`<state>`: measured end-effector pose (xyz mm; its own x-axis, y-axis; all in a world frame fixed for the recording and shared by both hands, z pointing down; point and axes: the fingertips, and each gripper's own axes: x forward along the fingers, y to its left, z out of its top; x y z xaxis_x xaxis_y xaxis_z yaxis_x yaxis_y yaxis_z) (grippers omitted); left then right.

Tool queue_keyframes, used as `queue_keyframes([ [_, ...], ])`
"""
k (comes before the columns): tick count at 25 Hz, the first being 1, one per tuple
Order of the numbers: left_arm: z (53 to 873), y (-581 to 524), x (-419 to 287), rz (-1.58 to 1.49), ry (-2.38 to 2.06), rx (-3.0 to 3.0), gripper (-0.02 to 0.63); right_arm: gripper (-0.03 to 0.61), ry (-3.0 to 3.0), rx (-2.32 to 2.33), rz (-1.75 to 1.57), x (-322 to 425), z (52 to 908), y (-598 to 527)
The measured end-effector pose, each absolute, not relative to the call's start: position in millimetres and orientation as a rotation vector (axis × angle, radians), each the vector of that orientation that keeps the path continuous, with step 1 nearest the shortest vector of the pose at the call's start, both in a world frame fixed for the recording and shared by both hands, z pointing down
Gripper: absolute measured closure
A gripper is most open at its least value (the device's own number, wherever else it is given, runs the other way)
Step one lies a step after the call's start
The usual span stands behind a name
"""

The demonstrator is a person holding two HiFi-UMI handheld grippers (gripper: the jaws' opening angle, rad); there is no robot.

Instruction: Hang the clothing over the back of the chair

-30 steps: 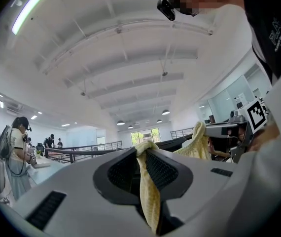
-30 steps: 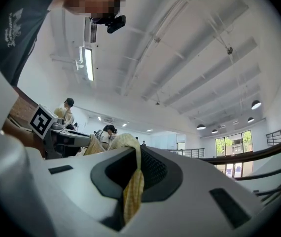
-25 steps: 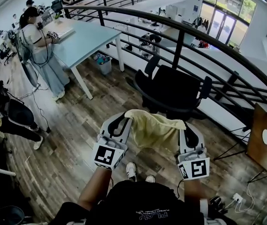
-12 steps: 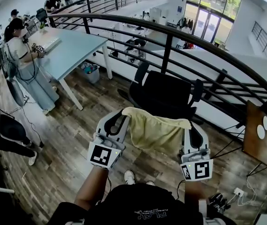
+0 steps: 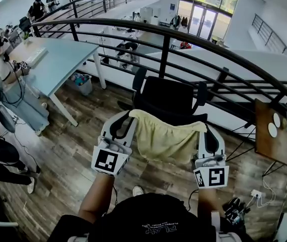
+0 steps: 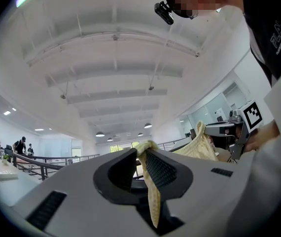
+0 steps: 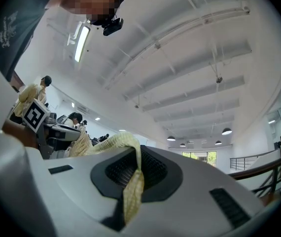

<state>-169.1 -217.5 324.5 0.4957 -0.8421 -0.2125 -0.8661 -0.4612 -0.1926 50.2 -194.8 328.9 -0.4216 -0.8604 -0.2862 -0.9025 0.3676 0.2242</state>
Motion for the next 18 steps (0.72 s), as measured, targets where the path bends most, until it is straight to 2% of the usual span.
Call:
queue_keyframes([
  [10, 293.2, -237.1, -163.4, 0.157, 1.326, -2.480, 0.546, 0.552, 2.444, -1.722, 0.727, 56.6, 303.6, -203.4],
  [18, 289.4, -253.1, -164.5, 0.180, 1.303, -2.492, 0.546, 0.552, 2.429, -1.733, 0.762, 51.5, 291.1, -207.5],
])
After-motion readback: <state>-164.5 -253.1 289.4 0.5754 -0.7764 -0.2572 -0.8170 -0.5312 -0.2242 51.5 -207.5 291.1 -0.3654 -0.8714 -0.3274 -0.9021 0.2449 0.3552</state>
